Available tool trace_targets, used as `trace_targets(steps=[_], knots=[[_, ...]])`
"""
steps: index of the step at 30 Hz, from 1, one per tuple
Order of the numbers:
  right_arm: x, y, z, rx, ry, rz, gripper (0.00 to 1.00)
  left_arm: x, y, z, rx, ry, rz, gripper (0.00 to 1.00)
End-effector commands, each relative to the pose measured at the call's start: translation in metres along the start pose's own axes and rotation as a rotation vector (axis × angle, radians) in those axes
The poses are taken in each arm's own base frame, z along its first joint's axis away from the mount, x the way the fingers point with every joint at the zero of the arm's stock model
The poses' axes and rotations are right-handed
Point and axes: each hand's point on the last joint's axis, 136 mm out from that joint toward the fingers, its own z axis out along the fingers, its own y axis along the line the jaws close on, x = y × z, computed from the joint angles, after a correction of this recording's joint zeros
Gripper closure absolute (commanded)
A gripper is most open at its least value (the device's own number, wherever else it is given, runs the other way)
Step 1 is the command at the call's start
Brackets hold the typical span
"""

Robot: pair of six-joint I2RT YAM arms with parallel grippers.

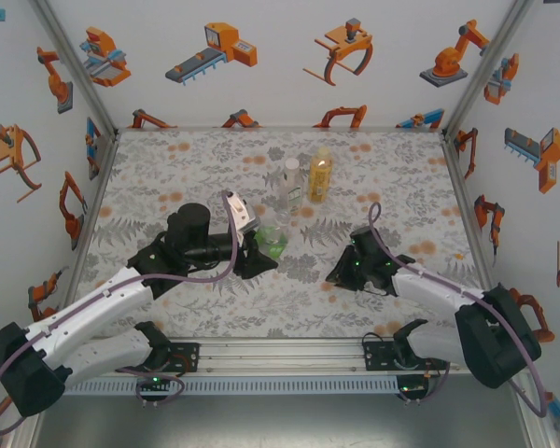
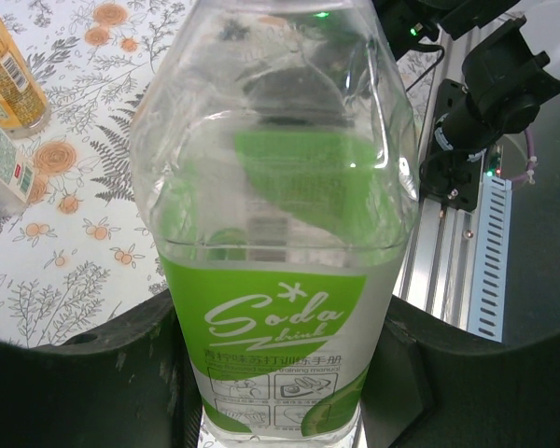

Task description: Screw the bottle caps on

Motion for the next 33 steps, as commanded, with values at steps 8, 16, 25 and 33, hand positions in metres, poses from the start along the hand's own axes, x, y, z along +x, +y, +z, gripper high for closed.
trace_targets(steps=[8,16,25,33], knots=[[0.011,-0.059,-0.016,0.261,0.018,0.035,0.55,-0.015,-0.003,-0.001,0.014,-0.027,0.007,0.87],[-0.011,-0.044,-0.032,0.317,-0.008,-0.078,0.55,-0.013,0.004,-0.002,-0.034,-0.025,-0.001,0.87],[-0.029,-0.009,-0.047,0.366,-0.035,-0.216,0.55,-0.009,0.022,-0.010,-0.160,-0.043,-0.008,0.87],[-0.023,-0.003,-0.032,0.407,0.001,-0.275,0.54,-0.009,0.030,-0.017,-0.209,-0.065,-0.023,0.88]])
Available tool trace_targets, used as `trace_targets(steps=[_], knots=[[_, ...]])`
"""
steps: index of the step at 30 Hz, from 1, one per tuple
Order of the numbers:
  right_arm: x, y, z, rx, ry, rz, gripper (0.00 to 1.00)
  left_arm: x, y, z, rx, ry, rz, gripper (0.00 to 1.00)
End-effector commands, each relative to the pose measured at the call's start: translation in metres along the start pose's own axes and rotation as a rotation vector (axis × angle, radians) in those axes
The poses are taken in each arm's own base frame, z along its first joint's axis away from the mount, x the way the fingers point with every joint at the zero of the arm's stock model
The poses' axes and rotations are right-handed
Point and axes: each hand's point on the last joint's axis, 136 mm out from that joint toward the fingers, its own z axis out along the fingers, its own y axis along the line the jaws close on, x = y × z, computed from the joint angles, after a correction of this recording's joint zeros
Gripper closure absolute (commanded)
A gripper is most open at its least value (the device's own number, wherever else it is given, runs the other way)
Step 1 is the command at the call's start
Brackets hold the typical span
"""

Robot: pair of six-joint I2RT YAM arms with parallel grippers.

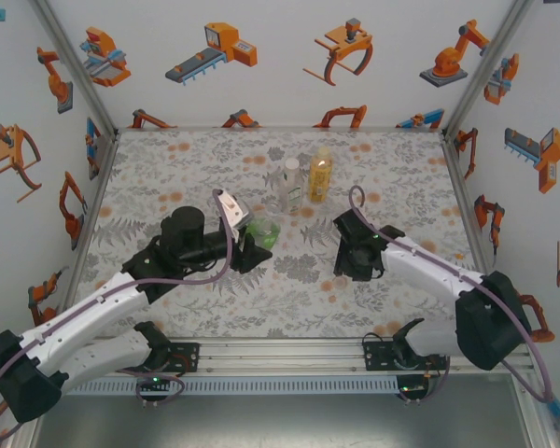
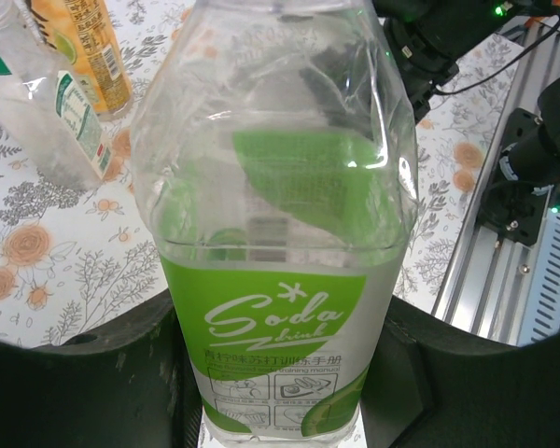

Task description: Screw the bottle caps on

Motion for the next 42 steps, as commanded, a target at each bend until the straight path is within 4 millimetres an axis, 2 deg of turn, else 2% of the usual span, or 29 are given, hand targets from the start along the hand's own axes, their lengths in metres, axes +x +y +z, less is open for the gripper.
trace_targets(steps=[1,10,29,42], knots=[[-0.002,-0.002,-0.001,0.050,-0.002,-0.041,0.53,-0.004,0.005,-0.004,-0.029,-0.031,-0.017,0.89],[-0.005,0.015,0.006,0.034,0.002,-0.082,0.52,-0.008,0.006,-0.006,-0.021,-0.063,-0.038,1.00],[0.011,0.016,0.035,0.061,0.060,-0.095,0.54,-0.002,0.007,-0.015,-0.046,-0.060,-0.051,1.00],[0.018,0.008,0.033,0.094,0.078,-0.105,0.56,-0.001,0.007,-0.014,-0.038,-0.055,-0.064,1.00]])
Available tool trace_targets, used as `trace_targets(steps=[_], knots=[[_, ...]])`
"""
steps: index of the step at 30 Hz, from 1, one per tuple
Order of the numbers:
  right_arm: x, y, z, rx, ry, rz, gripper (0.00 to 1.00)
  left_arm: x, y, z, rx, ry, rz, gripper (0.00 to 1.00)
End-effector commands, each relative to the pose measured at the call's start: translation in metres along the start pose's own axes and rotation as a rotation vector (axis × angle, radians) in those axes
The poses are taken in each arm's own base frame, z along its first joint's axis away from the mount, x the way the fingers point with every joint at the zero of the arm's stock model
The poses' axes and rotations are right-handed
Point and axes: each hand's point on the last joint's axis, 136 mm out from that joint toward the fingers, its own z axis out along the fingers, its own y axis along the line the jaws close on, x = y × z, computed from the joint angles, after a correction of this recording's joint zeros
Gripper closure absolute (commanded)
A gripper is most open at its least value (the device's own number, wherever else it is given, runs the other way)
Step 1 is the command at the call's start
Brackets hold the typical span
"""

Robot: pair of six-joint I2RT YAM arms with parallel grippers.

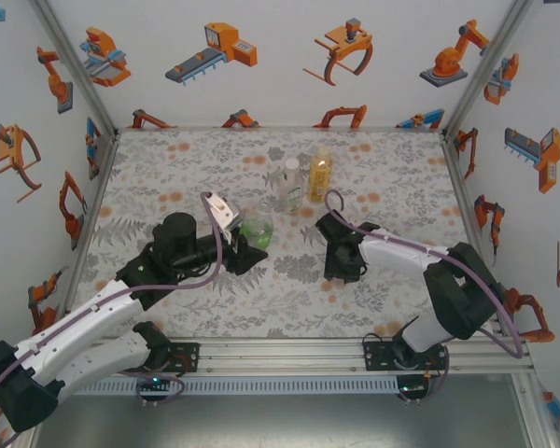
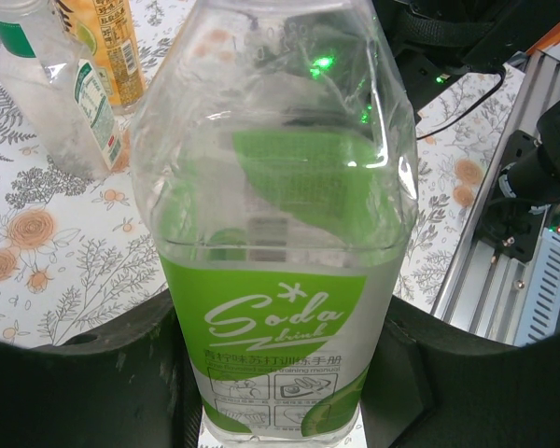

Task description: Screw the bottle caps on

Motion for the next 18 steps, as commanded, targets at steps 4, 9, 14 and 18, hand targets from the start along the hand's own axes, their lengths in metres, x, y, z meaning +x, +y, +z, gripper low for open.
trace_targets(steps=[4,9,14,18], knots=[[0.0082,-0.0111,-0.0045,0.059,0.014,-0.018,0.56,-0.0030,0.0018,-0.0009,-0.004,-0.015,-0.020,1.00],[0.0049,-0.0092,-0.0087,0.059,0.002,-0.023,0.57,-0.0038,0.0018,0.0000,-0.003,-0.016,-0.021,1.00],[0.0055,-0.0095,-0.0087,0.065,0.006,-0.023,0.57,-0.0017,0.0019,0.0007,-0.001,-0.010,-0.025,1.00],[0.0057,-0.0097,-0.0093,0.064,0.004,-0.022,0.58,-0.0011,0.0025,0.0000,-0.006,-0.010,-0.028,1.00]])
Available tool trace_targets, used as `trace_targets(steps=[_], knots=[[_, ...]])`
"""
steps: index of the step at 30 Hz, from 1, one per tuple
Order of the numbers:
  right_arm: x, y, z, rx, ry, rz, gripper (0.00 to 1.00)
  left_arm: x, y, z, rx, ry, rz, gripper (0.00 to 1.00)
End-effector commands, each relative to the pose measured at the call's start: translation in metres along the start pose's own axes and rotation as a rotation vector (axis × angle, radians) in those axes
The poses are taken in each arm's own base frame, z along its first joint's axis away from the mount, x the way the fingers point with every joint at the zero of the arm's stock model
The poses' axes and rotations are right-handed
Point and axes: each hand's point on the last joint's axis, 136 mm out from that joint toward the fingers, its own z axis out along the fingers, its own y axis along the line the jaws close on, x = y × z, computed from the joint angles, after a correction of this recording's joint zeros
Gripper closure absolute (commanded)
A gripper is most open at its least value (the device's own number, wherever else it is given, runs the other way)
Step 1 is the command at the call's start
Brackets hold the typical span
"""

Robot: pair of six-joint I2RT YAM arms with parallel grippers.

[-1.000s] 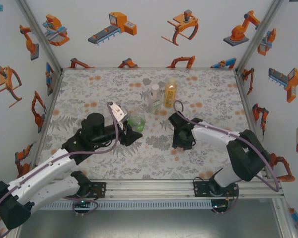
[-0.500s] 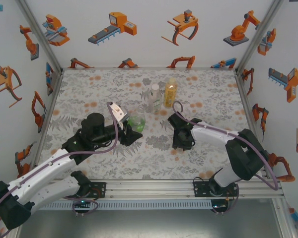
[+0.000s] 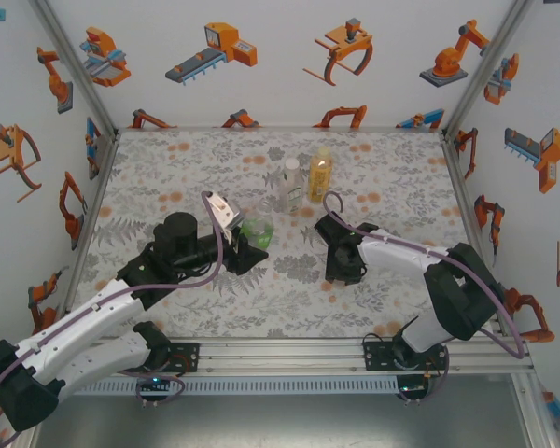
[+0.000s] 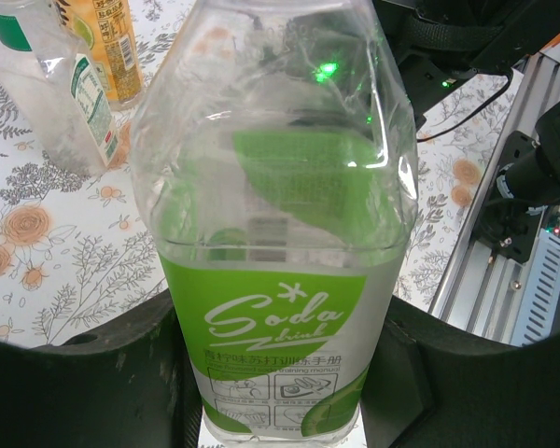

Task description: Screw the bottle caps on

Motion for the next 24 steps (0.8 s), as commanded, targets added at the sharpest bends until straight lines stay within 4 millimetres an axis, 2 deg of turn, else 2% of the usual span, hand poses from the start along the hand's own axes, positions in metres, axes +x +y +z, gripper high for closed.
trace_targets(steps=[1,17,21,24], knots=[[0.001,-0.005,-0.007,0.029,-0.002,-0.003,0.58,-0.002,0.002,-0.001,-0.006,-0.015,-0.018,1.00],[0.002,-0.001,-0.007,0.016,0.003,0.004,0.62,-0.005,0.003,-0.004,-0.014,-0.032,-0.018,1.00],[-0.001,0.000,-0.013,0.008,-0.011,0.004,0.65,-0.006,0.001,-0.004,-0.006,-0.031,-0.008,1.00],[-0.007,0.004,-0.024,-0.024,-0.039,-0.003,0.68,-0.006,0.001,-0.005,-0.006,-0.024,0.011,1.00]])
